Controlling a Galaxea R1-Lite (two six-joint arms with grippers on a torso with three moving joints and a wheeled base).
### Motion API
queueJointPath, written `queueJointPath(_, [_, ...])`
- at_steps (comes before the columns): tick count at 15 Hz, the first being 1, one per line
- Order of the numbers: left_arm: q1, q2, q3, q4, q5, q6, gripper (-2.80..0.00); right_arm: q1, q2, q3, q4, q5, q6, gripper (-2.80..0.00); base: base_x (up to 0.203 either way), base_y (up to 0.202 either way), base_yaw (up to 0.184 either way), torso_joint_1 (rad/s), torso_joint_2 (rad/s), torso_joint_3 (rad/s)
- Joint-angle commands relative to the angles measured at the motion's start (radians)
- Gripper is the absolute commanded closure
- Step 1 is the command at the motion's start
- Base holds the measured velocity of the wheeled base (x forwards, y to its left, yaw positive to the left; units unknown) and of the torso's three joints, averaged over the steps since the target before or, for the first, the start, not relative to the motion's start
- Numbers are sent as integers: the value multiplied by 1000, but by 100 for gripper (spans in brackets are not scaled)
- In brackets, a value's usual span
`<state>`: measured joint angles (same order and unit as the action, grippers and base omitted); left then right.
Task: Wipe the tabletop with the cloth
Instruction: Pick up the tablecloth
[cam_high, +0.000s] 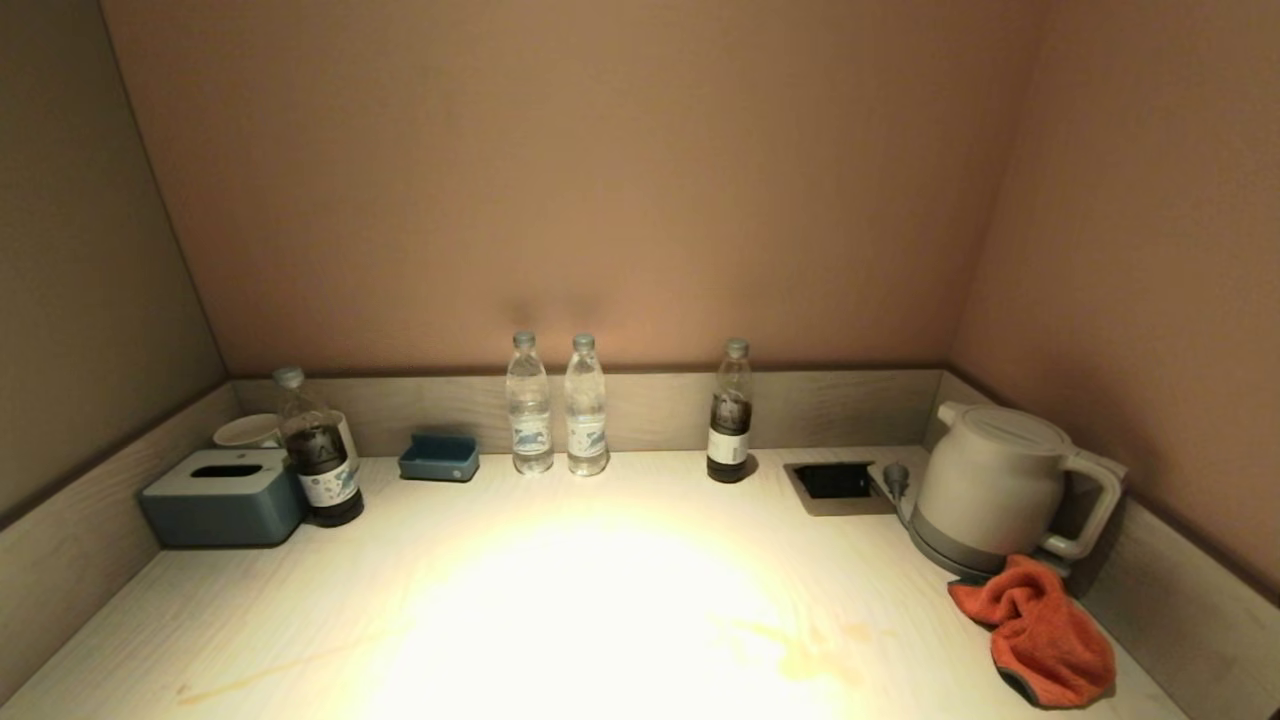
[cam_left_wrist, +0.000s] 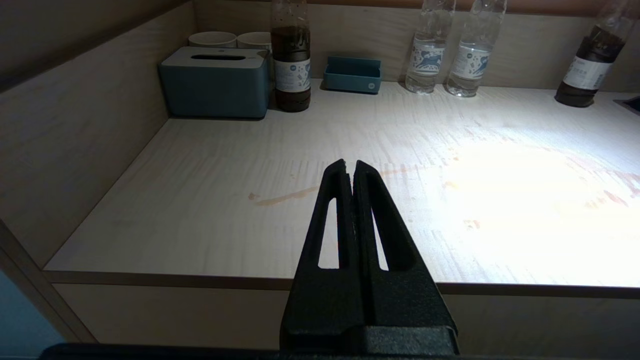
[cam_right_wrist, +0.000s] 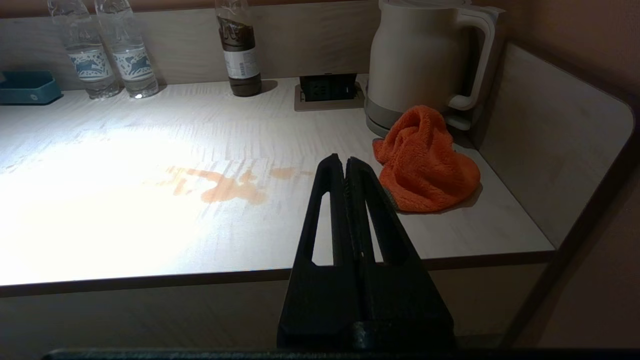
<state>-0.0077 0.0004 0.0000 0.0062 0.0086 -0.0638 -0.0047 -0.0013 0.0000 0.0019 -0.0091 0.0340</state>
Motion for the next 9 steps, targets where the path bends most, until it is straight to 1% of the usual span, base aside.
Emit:
queueJointPath(1, [0, 0, 0, 0, 1, -1, 0, 0, 1, 0, -3, 1, -3, 0, 0, 0, 0, 0, 0, 0])
queueJointPath(9, [0, 0, 0, 0, 1, -1, 0, 0, 1, 0, -3, 0, -10, 0, 0, 0, 0, 0, 0, 0])
